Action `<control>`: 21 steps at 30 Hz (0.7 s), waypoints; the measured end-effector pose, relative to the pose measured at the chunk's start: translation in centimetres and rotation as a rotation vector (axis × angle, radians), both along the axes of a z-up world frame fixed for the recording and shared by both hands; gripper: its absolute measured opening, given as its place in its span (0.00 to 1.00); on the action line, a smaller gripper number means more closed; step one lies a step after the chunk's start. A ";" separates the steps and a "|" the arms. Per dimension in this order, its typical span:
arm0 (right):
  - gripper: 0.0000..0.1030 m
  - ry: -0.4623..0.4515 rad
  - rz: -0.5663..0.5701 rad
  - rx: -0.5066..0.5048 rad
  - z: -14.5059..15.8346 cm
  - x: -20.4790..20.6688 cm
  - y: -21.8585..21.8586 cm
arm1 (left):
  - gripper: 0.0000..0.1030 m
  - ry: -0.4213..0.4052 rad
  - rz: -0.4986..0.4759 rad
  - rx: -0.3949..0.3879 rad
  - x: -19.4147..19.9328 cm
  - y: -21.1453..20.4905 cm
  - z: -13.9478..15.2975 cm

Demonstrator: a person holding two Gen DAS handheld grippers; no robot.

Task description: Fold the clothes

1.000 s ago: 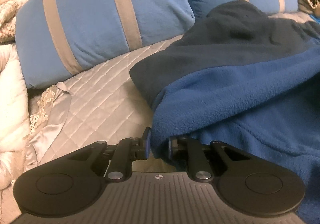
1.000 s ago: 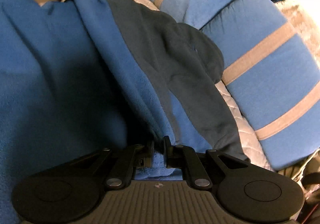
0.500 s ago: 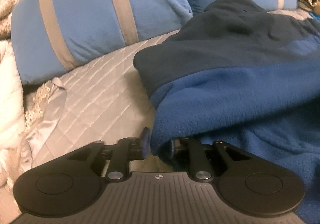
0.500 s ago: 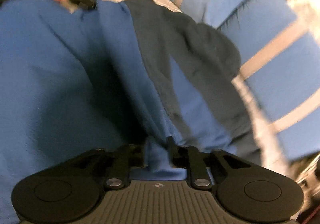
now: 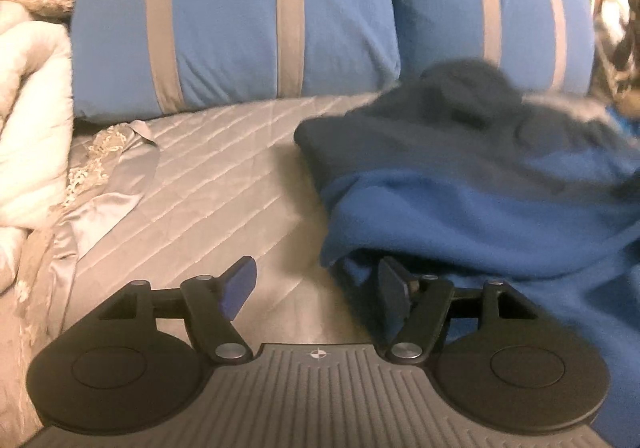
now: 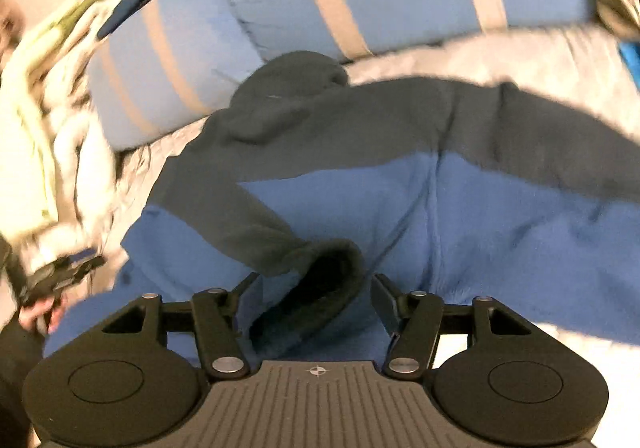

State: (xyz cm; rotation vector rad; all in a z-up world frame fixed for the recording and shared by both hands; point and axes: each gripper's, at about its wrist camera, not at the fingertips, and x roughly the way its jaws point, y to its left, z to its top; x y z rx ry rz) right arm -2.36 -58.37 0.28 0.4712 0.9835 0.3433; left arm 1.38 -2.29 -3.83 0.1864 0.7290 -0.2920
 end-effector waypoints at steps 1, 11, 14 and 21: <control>0.61 0.014 -0.023 -0.018 -0.4 -0.1 -0.2 | 0.66 -0.008 -0.002 -0.021 -0.6 0.1 0.8; 0.59 0.140 -0.273 -0.082 -4.2 -2.5 -2.5 | 0.73 -0.092 -0.066 -0.147 -7.5 -0.4 6.1; 0.56 0.129 -0.333 -0.020 -6.1 -2.5 -3.7 | 0.73 -0.064 -0.091 -0.189 -7.8 -1.0 6.2; 0.17 0.105 -0.371 0.020 -6.9 -1.9 -5.5 | 0.73 -0.027 -0.157 -0.243 -8.4 -3.9 5.1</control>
